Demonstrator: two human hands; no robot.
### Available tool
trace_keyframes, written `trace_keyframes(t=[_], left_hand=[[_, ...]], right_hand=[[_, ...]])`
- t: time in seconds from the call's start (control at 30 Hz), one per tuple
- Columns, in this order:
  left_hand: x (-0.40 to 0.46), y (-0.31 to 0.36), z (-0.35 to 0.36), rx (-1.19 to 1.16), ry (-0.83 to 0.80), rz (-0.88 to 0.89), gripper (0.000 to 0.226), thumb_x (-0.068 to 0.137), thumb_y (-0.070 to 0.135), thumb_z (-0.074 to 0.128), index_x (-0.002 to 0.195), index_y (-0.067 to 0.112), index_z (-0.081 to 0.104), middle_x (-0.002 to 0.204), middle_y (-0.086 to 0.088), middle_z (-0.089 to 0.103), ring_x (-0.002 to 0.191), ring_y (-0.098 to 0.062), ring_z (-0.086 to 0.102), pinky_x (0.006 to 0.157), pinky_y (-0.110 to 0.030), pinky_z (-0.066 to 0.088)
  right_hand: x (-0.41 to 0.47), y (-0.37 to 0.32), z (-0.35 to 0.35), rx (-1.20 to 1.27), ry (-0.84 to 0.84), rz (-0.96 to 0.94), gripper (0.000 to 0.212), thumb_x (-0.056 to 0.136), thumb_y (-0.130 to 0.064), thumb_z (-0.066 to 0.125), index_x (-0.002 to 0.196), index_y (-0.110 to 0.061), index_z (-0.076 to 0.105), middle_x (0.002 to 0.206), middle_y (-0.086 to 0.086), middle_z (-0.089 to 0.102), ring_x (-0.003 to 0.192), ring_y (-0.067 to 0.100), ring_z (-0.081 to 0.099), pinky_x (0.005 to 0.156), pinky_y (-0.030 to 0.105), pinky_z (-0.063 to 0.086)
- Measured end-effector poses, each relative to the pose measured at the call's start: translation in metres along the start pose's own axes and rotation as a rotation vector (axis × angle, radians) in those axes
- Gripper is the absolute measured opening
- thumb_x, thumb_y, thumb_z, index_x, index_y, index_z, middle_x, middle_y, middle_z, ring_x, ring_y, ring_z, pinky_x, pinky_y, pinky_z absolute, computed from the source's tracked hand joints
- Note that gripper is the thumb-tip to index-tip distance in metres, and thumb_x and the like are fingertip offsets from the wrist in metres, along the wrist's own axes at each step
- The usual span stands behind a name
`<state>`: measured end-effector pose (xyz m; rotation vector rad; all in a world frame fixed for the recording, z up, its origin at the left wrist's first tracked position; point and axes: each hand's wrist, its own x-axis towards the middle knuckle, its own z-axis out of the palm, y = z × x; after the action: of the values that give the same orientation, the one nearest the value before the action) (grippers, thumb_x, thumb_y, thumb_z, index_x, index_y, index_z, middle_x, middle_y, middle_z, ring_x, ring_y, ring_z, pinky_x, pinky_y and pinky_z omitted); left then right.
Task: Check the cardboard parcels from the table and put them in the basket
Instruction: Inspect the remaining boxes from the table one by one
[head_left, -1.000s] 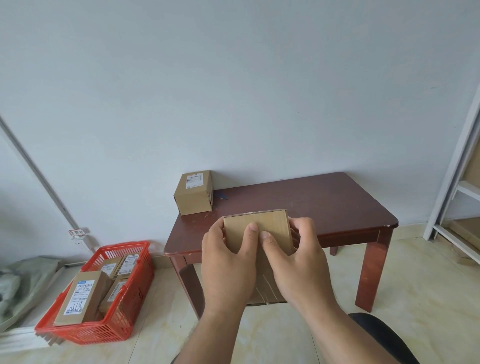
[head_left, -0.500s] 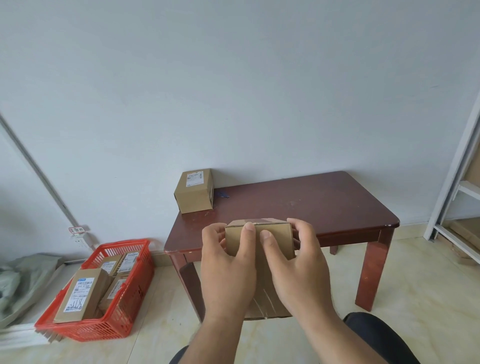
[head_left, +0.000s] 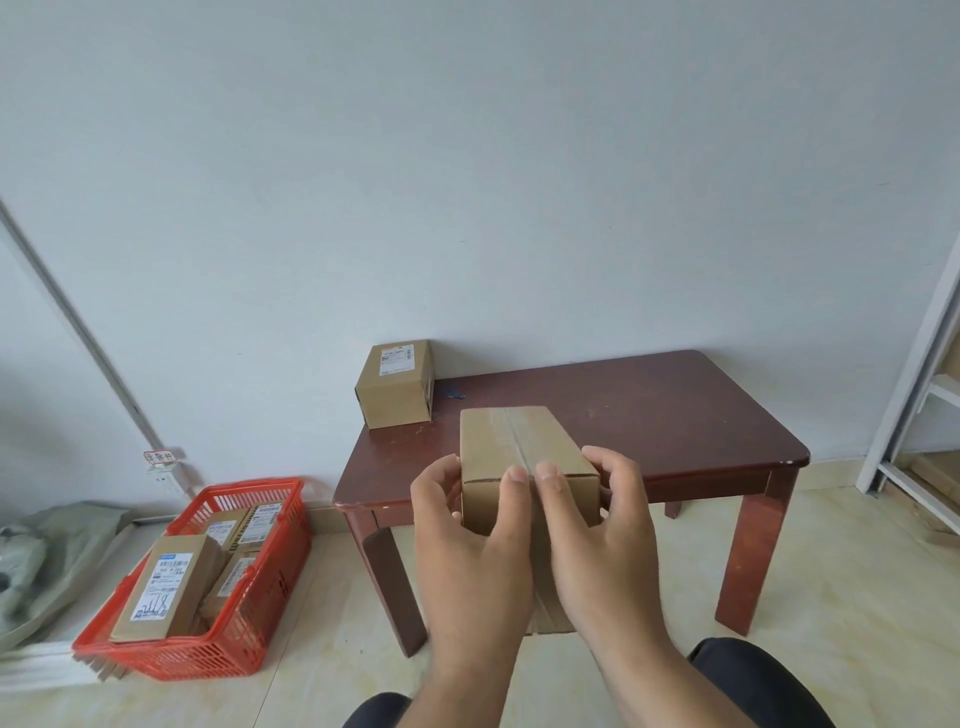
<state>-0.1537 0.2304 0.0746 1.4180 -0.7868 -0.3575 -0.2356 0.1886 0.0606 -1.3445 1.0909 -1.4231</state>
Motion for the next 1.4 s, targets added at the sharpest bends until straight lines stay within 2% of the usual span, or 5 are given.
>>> trace_keyframes(t=[0.23, 0.4, 0.87, 1.1, 1.4], left_hand=[[0.006, 0.004, -0.008, -0.150, -0.101, -0.109, 0.040, 0.097, 0.028, 0.072, 0.130, 0.039, 0.053, 0.101, 0.026, 0.073, 0.094, 0.003, 0.071, 0.081, -0.023, 0.055], [0.017, 0.013, -0.021, -0.067, -0.189, -0.213, 0.051, 0.071, 0.060, 0.071, 0.120, 0.052, 0.060, 0.136, 0.010, 0.064, 0.120, -0.008, 0.066, 0.105, -0.042, 0.054], [0.054, -0.006, -0.025, -0.329, -0.345, -0.439, 0.079, 0.084, 0.073, 0.073, 0.137, 0.016, 0.060, 0.123, -0.016, 0.075, 0.114, -0.033, 0.073, 0.099, -0.056, 0.057], [0.097, -0.020, -0.004, -0.335, -0.121, -0.496, 0.037, 0.096, 0.058, 0.062, 0.120, 0.029, 0.063, 0.116, 0.005, 0.070, 0.107, -0.011, 0.068, 0.095, -0.046, 0.060], [0.246, -0.086, 0.048, 0.182, -0.139, -0.303, 0.034, 0.105, 0.050, 0.052, 0.086, 0.034, 0.074, 0.075, 0.021, 0.073, 0.082, -0.006, 0.065, 0.071, -0.021, 0.046]], right_hand=[[0.003, -0.008, 0.005, -0.012, -0.021, -0.106, 0.053, 0.092, -0.033, 0.076, 0.138, -0.038, 0.052, 0.133, -0.026, 0.054, 0.120, 0.002, 0.062, 0.097, 0.035, 0.058], [0.000, -0.012, 0.003, -0.253, -0.027, -0.382, 0.050, 0.095, -0.051, 0.067, 0.140, -0.034, 0.052, 0.132, -0.032, 0.054, 0.120, -0.003, 0.057, 0.094, 0.019, 0.050], [0.028, -0.026, 0.018, -0.606, -0.213, -0.898, 0.056, 0.105, -0.056, 0.047, 0.141, -0.014, 0.058, 0.144, -0.002, 0.061, 0.148, 0.017, 0.046, 0.124, 0.044, 0.035], [0.078, 0.018, 0.026, -0.134, -0.214, 0.085, 0.061, 0.093, -0.055, 0.069, 0.147, -0.047, 0.041, 0.140, -0.029, 0.057, 0.128, -0.003, 0.056, 0.108, 0.033, 0.045], [0.217, 0.086, 0.111, -0.171, -0.185, 0.205, 0.060, 0.105, -0.046, 0.058, 0.159, -0.034, 0.037, 0.142, -0.018, 0.055, 0.128, 0.010, 0.055, 0.105, 0.032, 0.044]])
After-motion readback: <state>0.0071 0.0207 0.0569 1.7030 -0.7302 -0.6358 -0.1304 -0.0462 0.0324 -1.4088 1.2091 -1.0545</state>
